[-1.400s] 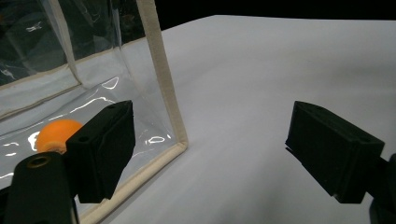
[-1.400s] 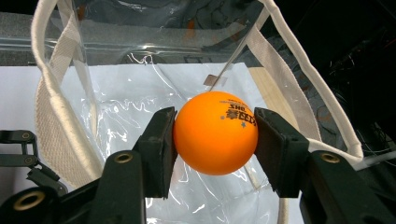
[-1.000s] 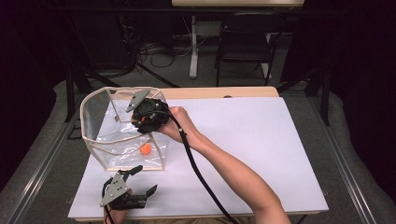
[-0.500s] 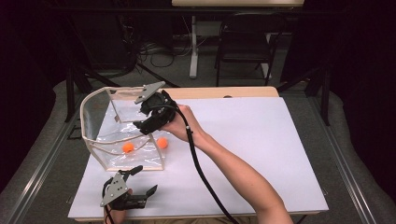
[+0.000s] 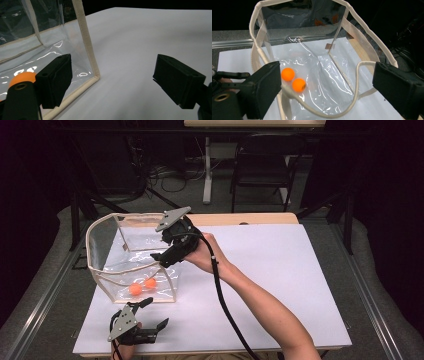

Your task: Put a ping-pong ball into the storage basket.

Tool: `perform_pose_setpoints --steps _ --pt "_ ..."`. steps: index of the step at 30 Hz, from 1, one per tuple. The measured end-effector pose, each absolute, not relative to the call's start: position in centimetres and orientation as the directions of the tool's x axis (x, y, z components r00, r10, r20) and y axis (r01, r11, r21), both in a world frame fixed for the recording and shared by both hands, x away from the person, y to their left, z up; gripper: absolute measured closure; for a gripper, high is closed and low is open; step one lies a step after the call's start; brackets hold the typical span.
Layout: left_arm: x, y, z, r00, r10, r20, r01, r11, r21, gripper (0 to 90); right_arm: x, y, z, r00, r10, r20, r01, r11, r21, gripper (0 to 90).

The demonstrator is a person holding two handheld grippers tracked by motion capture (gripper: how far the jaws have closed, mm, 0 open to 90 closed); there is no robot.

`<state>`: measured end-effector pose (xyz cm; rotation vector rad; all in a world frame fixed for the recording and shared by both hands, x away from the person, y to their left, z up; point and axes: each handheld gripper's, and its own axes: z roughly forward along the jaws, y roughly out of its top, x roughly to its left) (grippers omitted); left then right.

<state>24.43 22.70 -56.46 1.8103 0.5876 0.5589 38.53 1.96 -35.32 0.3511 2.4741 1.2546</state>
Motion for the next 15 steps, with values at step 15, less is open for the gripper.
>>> perform_pose_setpoints --steps 15 --pt "24.5 22.6 -56.5 0.765 0.638 0.087 0.122 -0.277 0.953 15.7 38.4 -1.3 -35.6 -0.909 0.382 -0.168 0.087 0.567 0.819 1.6"
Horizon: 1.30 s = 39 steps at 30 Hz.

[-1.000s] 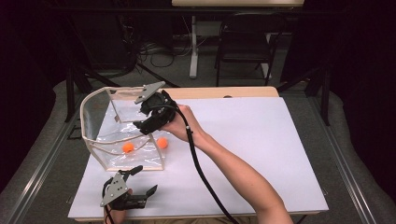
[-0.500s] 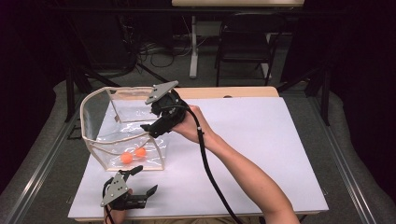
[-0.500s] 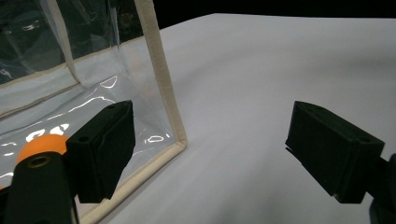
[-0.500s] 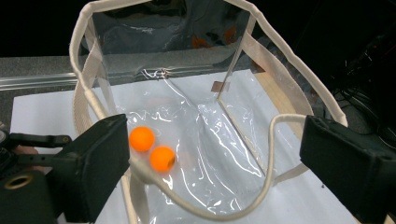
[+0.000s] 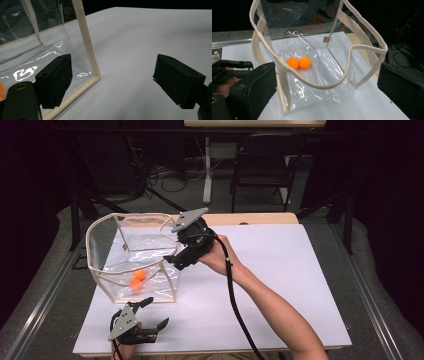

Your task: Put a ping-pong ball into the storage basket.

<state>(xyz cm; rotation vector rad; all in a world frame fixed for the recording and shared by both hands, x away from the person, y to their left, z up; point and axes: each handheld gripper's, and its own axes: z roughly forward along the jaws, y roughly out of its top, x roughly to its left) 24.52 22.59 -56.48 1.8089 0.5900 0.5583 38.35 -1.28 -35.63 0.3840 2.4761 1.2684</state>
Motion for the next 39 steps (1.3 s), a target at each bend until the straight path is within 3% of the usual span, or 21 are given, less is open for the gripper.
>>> perform_pose_setpoints --steps 39 --pt "24.4 22.5 -56.5 0.761 0.642 0.093 0.122 -0.282 0.952 15.7 36.2 -7.3 -40.5 -0.891 0.427 -0.152 0.143 0.582 0.800 0.0"
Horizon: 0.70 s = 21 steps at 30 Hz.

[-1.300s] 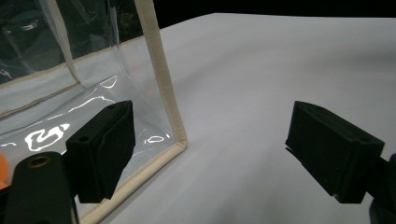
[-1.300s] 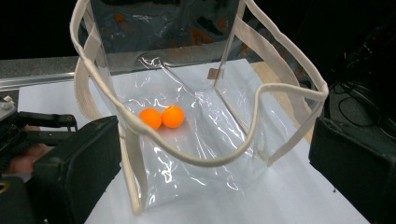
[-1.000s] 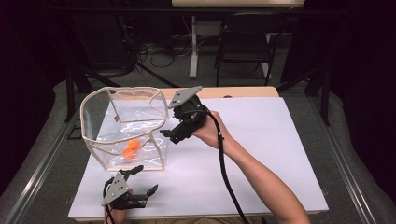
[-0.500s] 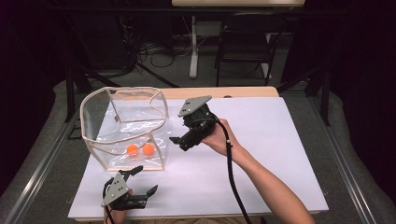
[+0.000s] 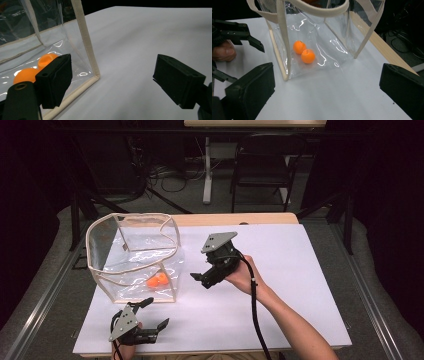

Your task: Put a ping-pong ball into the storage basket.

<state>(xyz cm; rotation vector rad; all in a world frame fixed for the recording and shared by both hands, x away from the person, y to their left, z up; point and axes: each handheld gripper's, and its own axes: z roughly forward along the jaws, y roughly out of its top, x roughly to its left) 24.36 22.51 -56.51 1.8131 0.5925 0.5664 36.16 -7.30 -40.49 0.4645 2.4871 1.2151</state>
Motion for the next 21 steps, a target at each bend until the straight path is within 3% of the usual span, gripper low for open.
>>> perform_pose_setpoints --steps 21 --pt "24.4 22.5 -56.5 0.762 0.641 0.095 0.121 -0.286 0.951 15.7 34.1 -11.2 -43.4 -0.868 0.475 -0.144 0.163 0.548 0.821 0.0"
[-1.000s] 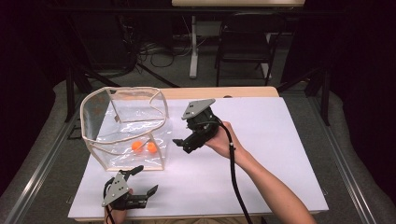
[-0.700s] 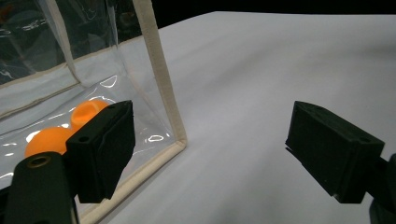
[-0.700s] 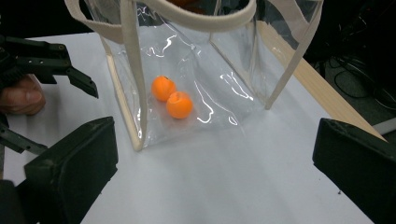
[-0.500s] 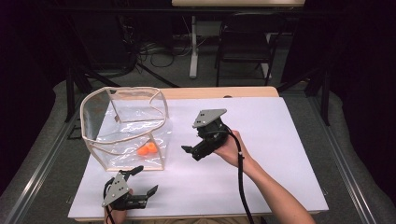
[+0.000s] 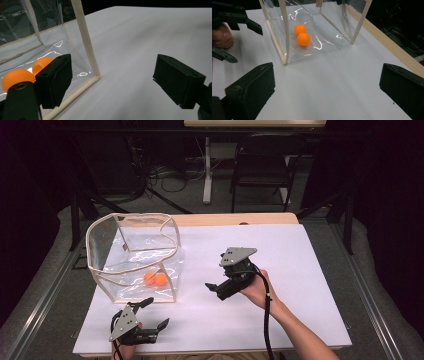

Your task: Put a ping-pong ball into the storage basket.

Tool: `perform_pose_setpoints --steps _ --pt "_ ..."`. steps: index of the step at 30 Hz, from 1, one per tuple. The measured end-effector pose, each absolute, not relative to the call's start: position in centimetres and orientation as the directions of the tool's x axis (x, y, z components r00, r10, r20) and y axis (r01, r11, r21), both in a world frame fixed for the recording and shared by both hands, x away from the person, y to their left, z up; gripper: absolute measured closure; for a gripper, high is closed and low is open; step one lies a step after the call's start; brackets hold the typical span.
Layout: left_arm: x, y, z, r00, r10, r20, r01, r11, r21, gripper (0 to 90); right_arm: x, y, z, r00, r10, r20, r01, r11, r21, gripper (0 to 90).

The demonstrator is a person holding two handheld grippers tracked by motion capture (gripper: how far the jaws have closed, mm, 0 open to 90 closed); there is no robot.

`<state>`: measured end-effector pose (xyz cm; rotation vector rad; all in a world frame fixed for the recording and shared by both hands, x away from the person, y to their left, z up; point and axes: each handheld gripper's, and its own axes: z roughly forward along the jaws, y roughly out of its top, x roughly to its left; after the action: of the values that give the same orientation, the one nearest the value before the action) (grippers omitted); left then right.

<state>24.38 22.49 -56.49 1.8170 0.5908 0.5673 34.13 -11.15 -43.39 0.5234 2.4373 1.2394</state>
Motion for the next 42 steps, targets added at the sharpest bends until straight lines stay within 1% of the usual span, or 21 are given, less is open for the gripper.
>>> perform_pose_setpoints --steps 42 --pt "24.4 22.5 -56.5 0.762 0.641 0.096 0.122 -0.287 0.950 15.7 30.6 -17.0 -47.8 -0.832 0.538 -0.134 0.205 0.523 0.827 0.0"
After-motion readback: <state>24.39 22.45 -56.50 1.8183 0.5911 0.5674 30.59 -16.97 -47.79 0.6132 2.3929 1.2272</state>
